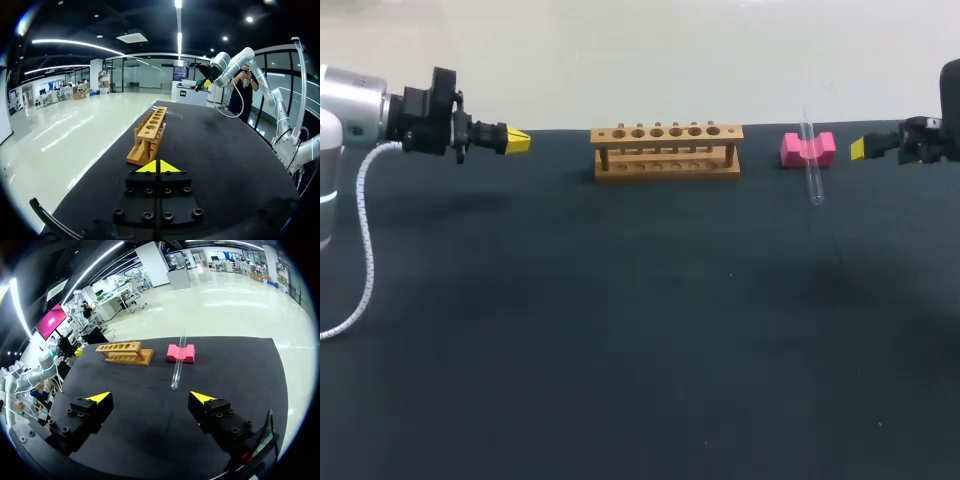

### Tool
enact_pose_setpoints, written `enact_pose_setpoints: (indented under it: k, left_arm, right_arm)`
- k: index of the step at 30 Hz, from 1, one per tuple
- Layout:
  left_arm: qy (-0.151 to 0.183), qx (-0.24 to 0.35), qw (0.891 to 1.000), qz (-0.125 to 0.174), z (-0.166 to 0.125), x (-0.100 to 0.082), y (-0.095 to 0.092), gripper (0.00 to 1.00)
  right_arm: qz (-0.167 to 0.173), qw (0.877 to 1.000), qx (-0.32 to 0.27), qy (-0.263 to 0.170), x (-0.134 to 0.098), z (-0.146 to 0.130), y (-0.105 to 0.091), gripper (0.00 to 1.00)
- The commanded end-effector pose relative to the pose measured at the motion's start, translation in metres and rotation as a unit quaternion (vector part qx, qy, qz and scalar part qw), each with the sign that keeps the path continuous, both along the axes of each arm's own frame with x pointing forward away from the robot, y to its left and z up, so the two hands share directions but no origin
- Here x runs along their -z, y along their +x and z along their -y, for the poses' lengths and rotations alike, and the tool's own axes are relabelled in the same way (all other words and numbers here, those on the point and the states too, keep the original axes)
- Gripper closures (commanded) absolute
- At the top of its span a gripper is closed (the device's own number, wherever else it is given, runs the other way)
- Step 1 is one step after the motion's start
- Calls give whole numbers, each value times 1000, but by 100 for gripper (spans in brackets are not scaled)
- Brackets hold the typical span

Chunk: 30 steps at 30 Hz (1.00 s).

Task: Grasp the test tube, adjust it, and insert it.

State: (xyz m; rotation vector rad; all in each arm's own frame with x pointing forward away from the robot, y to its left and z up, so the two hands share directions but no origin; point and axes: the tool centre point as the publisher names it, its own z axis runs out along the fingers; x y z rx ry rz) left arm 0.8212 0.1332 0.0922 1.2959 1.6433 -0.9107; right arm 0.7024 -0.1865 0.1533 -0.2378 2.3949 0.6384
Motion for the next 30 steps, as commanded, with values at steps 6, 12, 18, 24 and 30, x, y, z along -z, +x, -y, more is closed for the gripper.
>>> enact_pose_setpoints:
  k: [6, 12, 18, 24, 30]
  left_arm:
    - [-1, 0, 1000, 1, 0, 1, -1, 0]
    - [-1, 0, 1000, 1, 0, 1, -1, 0]
    - [-1, 0, 1000, 1, 0, 1, -1, 0]
    - [-1, 0, 1000, 1, 0, 1, -1, 0]
    - [-1, 0, 1000, 1, 0, 1, -1, 0]
  right_arm:
    - [0, 1000, 0, 0, 0, 0, 0, 0]
    - [0, 1000, 0, 0, 0, 0, 0, 0]
    - [0, 1000, 0, 0, 0, 0, 0, 0]
    - [0, 1000, 0, 0, 0, 0, 0, 0]
    - [0, 1000, 0, 0, 0, 0, 0, 0]
